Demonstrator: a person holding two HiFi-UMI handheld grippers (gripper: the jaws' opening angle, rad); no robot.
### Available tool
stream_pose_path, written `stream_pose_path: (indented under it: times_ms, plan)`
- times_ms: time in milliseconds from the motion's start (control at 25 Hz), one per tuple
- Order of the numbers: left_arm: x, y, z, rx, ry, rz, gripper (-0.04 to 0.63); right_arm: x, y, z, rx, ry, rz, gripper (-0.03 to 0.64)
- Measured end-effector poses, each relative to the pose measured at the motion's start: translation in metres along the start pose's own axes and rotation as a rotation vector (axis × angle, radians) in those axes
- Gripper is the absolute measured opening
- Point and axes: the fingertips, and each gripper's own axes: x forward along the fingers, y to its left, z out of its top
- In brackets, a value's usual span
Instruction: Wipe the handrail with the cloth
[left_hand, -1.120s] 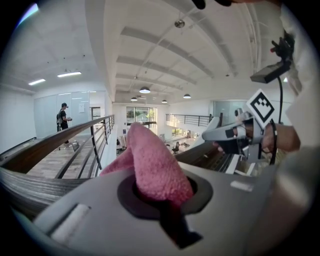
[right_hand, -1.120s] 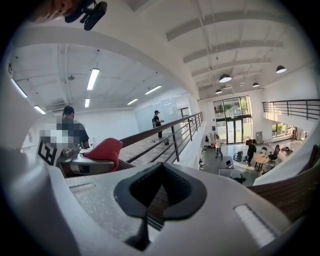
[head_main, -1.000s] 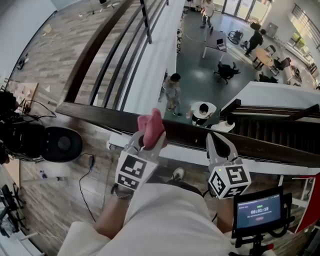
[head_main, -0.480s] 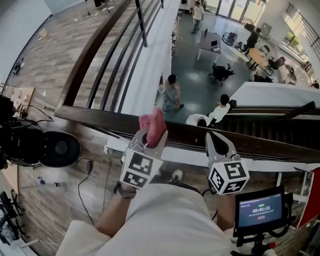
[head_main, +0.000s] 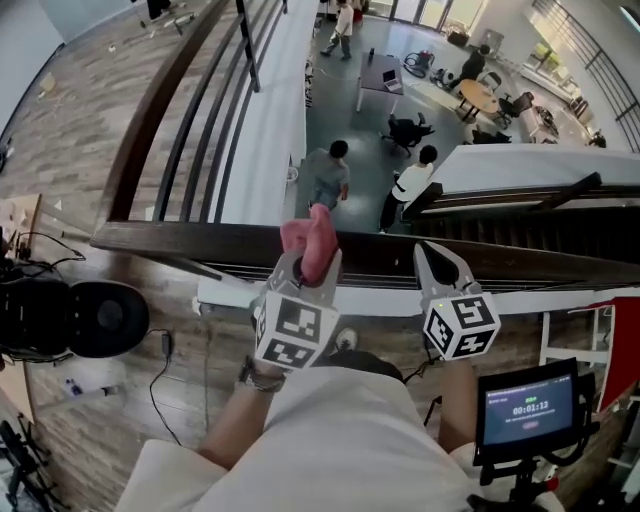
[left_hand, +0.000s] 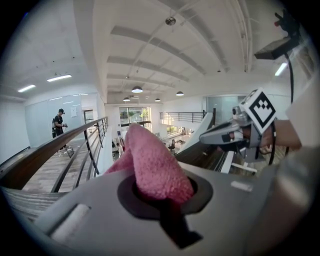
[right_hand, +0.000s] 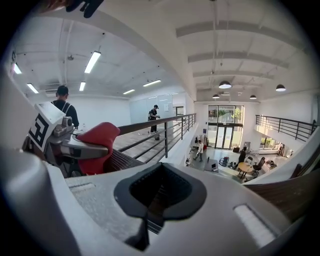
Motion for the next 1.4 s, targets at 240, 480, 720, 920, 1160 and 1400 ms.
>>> stream_pose_path:
  times_ms: [240, 480, 720, 920, 1160, 1400]
  plan:
    - [0.006, 0.003, 0.006, 0.010, -0.018, -0.026, 0.034, 0.007, -0.006, 0.004, -0.019, 0.004, -0.022, 0.003]
    - [0.009, -0.003, 0.015, 0.021, -0.025, -0.046, 0.034, 0.002, -0.015, 0.009, -0.011, -0.005, -0.050, 0.003]
    - [0.002, -0.003, 0.010, -0.002, -0.017, -0.060, 0.034, -0.002, -0.007, 0.007, -0.026, -0.013, -0.049, 0.003]
    - [-0.003, 0.001, 0.012, 0.008, -0.008, -0.055, 0.034, -0.003, 0.001, 0.002, -0.020, -0.014, -0.020, 0.003]
    - [-0.002, 0.003, 0.013, -0.004, -0.014, 0.004, 0.034, -0.004, 0.001, 0.004, -0.015, -0.007, 0.028, 0.003]
    - [0.001, 0.009, 0.025, -0.056, -0.005, 0.028, 0.034, -0.005, -0.002, 0.017, 0.001, -0.021, 0.085, 0.003]
